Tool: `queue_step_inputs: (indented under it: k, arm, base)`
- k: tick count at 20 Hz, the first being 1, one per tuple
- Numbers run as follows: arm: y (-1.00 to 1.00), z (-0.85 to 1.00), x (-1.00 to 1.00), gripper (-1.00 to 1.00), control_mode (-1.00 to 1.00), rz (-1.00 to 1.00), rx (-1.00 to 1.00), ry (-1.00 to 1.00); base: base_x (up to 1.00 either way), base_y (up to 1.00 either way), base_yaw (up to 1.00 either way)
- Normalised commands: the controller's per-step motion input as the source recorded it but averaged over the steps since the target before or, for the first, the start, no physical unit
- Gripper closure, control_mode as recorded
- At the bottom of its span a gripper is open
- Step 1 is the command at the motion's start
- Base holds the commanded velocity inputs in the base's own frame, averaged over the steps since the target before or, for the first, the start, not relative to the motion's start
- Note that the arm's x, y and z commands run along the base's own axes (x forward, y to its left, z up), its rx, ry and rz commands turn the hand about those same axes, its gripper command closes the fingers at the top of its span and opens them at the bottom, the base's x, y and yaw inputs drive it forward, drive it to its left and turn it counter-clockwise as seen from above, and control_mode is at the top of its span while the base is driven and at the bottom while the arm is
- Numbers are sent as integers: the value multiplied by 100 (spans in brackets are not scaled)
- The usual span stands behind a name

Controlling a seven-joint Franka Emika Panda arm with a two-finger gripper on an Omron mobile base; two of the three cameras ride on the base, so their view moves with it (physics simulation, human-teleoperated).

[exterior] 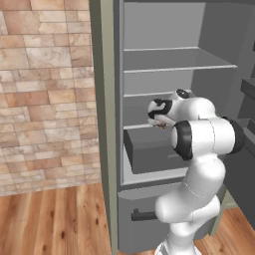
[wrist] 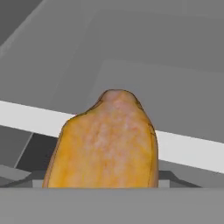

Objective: Place one corn and one chicken drumstick in each tupperware on the nearby counter, to pack two identical lunches.

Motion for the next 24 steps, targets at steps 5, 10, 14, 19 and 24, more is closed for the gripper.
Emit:
queue_step_inputs:
  k: [5,10,14,19,24]
  arm:
    - [-11,81,-100,100,-100,0,0,0]
    - [2,63,-100,100,-100,0,0,14]
    - [14,43,-100,100,-100,0,0,13]
    - [1,64,-100,100,-100,-4,0,1]
    - [17,51,-96,100,-100,-1,0,-1]
  base:
    - [0,0,0]
    - [0,0,0]
    - [0,0,0]
    - [0,0,0]
    - [0,0,0]
